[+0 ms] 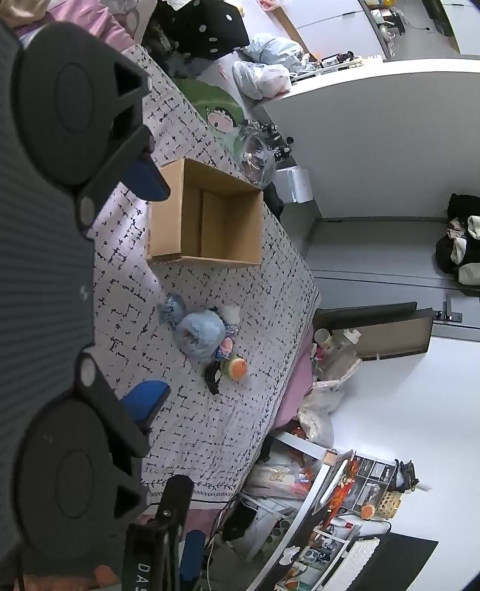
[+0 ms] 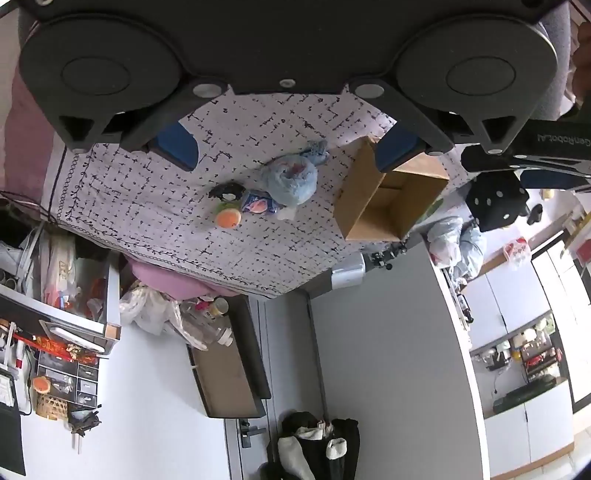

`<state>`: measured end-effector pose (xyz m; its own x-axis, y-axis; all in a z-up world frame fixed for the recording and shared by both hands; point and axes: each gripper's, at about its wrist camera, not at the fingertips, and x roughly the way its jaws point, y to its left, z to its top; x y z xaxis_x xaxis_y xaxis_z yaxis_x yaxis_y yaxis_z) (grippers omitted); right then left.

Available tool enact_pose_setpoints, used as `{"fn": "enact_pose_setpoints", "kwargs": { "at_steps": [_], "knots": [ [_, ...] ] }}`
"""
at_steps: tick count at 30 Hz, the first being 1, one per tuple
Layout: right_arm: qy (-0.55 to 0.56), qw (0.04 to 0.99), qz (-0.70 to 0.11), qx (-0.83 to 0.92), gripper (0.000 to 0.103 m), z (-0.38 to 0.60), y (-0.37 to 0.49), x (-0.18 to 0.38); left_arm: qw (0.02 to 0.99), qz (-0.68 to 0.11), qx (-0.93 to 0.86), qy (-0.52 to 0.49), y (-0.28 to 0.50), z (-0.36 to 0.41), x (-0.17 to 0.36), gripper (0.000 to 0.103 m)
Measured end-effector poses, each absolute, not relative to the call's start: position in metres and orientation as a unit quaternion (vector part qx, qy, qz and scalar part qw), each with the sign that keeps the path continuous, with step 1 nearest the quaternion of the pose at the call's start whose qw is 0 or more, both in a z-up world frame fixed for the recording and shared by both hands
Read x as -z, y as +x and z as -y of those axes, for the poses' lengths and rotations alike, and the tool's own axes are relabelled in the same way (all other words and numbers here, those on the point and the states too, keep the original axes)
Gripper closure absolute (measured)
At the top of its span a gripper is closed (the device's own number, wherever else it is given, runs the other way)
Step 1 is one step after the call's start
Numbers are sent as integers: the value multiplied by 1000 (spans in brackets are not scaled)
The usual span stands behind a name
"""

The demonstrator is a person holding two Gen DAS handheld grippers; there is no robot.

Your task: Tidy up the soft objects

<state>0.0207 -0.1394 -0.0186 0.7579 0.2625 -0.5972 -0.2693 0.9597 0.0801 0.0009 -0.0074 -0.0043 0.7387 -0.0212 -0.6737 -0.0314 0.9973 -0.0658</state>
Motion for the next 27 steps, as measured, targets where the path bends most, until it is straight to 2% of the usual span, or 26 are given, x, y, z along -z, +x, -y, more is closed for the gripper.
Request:
{"fn": "enact_pose_setpoints", "kwargs": {
  "at_steps": [7,27],
  "knots": [
    [-10,934,-326,-146,0,191,24,19,930,-367,-2,-37,0,5,6,0],
    [-4,929,-341,-145,0,202,25,18,929,-366,3,-50,-1,-2,7,1]
  ]
}}
